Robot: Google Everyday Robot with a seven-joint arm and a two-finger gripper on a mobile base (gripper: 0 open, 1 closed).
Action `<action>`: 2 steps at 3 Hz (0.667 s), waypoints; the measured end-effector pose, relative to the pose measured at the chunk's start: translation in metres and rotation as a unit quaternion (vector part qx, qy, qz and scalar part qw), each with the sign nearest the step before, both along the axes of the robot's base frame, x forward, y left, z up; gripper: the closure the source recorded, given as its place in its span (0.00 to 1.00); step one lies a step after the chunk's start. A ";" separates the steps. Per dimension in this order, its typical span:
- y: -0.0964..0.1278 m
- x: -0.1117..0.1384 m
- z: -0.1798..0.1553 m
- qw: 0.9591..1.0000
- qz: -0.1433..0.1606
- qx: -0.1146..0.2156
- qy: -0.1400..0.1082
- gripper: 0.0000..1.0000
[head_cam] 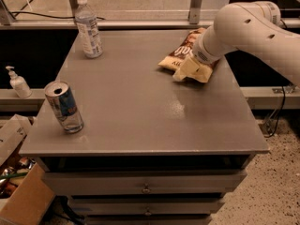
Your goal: Pick brown chip bag
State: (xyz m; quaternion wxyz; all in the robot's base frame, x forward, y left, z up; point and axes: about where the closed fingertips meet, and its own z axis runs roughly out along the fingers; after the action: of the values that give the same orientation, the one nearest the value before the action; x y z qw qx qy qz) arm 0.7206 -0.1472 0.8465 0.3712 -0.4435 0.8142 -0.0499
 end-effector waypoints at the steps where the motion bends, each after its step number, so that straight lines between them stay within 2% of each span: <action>1: -0.014 0.013 0.000 1.000 -0.022 -0.001 -0.002 0.17; 2: -0.020 0.015 0.002 1.000 -0.028 -0.001 -0.001 0.41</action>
Offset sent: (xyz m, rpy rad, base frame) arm 0.0172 -0.0303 0.0073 -0.0016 -0.0049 -0.0749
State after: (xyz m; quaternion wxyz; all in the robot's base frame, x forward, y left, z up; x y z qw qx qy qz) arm 0.7355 -0.1673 0.8485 0.3699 -0.4207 0.8261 -0.0617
